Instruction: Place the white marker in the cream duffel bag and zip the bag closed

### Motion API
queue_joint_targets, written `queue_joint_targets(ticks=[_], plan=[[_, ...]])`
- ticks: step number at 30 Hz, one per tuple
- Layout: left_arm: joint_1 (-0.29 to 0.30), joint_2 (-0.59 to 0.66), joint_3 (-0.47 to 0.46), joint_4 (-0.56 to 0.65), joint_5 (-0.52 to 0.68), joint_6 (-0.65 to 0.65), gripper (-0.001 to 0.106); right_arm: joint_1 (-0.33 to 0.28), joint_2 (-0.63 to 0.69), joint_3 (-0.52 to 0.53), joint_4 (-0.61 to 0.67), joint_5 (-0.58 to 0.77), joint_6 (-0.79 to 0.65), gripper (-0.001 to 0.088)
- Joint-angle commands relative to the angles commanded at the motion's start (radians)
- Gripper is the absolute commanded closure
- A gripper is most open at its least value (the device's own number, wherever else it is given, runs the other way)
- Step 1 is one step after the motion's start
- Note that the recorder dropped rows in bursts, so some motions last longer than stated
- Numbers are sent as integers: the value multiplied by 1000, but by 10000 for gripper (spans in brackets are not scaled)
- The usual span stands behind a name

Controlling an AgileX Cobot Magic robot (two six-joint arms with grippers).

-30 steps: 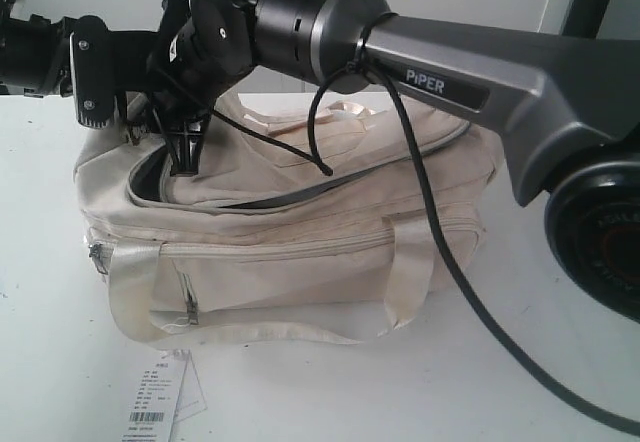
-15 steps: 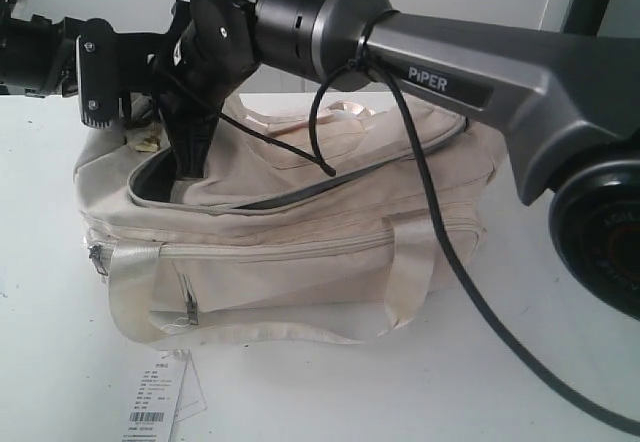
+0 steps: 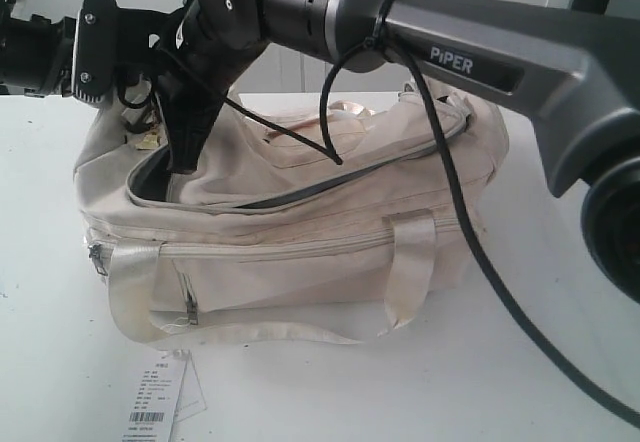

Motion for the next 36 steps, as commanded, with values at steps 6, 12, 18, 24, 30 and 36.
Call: queue_joint_targets(ticks=[6, 12, 18, 24, 30, 36], plan=[[0, 0, 0, -3, 0, 0, 1053, 0, -17, 0, 68, 2, 0, 868], [0, 0, 0, -3, 0, 0, 1053, 0, -33, 0, 114, 10, 0, 868], [0, 0, 0, -3, 0, 0, 1053, 0, -38, 0, 136, 25, 0, 868], [0, 0, 0, -4, -2, 0, 1053, 0, -40, 0, 198, 55, -9, 868], [0, 0, 0, -4, -6, 0, 1053, 0, -40, 0, 198, 103, -9, 868], [0, 0, 0, -4, -8, 0, 1053, 0, -40, 0, 219, 110, -9, 868]])
